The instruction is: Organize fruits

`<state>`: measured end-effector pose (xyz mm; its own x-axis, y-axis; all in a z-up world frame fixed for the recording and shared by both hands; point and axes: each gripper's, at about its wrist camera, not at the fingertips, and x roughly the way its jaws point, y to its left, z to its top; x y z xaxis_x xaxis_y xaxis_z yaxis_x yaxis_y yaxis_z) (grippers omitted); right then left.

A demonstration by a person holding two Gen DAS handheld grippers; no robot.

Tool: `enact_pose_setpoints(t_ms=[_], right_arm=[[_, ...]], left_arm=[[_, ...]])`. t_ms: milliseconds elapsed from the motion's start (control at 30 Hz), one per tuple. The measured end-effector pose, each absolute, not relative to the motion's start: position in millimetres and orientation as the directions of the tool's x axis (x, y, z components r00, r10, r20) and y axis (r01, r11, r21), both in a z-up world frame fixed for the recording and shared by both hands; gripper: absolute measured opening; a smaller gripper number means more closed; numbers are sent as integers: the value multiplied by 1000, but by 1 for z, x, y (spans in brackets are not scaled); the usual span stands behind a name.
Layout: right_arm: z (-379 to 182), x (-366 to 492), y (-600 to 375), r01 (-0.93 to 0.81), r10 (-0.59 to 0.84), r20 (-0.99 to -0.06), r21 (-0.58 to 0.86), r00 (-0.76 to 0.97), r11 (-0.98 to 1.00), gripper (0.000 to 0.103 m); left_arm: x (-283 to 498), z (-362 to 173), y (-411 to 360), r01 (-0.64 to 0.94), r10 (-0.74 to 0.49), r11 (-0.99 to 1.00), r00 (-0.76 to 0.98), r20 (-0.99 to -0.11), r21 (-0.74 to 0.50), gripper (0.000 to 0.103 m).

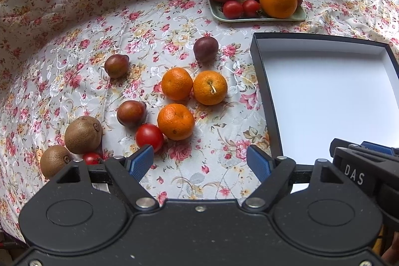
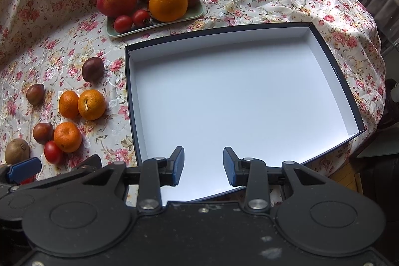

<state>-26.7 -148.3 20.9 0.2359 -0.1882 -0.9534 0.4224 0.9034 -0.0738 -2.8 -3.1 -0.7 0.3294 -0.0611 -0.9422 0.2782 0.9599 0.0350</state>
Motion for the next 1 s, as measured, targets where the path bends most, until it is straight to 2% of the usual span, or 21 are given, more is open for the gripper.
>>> enact_pose_setpoints(t_ms=[1000], right_arm=[[20, -25, -148, 417, -180, -957, -70, 229, 906, 37]], left_arm=[[-1, -1, -2, 260, -73, 965, 310, -948, 11, 82]])
